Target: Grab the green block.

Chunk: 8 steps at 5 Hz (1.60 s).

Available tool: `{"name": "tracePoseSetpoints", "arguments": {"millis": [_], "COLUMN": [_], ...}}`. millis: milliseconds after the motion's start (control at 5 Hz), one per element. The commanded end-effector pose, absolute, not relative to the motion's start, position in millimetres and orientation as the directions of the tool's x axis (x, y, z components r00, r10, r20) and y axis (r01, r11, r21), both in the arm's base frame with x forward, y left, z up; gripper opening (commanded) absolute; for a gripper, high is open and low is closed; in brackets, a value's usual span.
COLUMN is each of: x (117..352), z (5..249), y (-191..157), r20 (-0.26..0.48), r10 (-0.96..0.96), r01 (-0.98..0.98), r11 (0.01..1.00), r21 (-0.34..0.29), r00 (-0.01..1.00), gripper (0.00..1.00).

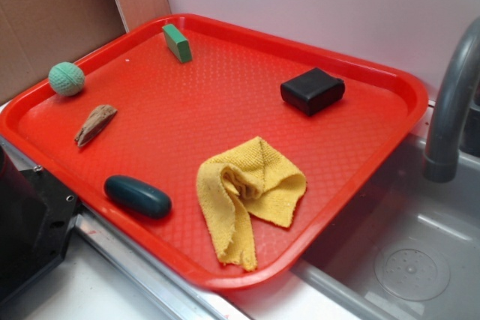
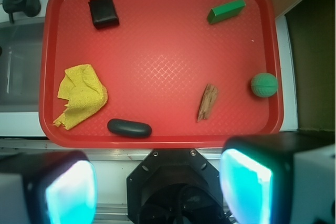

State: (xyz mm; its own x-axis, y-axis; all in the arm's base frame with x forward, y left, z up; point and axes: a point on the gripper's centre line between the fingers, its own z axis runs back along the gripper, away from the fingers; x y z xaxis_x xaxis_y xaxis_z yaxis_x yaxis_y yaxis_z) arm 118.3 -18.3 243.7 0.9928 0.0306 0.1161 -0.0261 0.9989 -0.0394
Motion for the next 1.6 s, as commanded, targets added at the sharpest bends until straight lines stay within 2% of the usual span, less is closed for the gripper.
{"name": "tracePoseSetpoints", "arguments": {"millis": [0, 200, 400, 600, 800, 1000, 1400], "x": [118.3, 131.9, 160.0, 195.7, 225.9, 244.1, 244.1], "z": [243.7, 193.7, 173.6, 151.7, 123.8, 97.2, 97.2], "y": [-18.3, 31.7, 67.2, 91.2, 109.2, 117.2, 117.2], "r20": [0.116, 0.111, 0.203, 0.271, 0.261, 0.186, 0.186], "r10": [0.031, 0.275, 0.501, 0.685, 0.788, 0.817, 0.817], "r01": [-0.026, -0.273, -0.495, -0.689, -0.793, -0.822, -0.822], "r11": [0.999, 0.962, 0.865, 0.718, 0.598, 0.565, 0.565], "r21": [-0.039, -0.033, -0.081, -0.099, -0.113, -0.067, -0.067], "r00": [0.993, 0.955, 0.841, 0.676, 0.558, 0.546, 0.546], "gripper": [1.00, 1.00, 1.00, 1.00, 1.00, 1.00, 1.00]}}
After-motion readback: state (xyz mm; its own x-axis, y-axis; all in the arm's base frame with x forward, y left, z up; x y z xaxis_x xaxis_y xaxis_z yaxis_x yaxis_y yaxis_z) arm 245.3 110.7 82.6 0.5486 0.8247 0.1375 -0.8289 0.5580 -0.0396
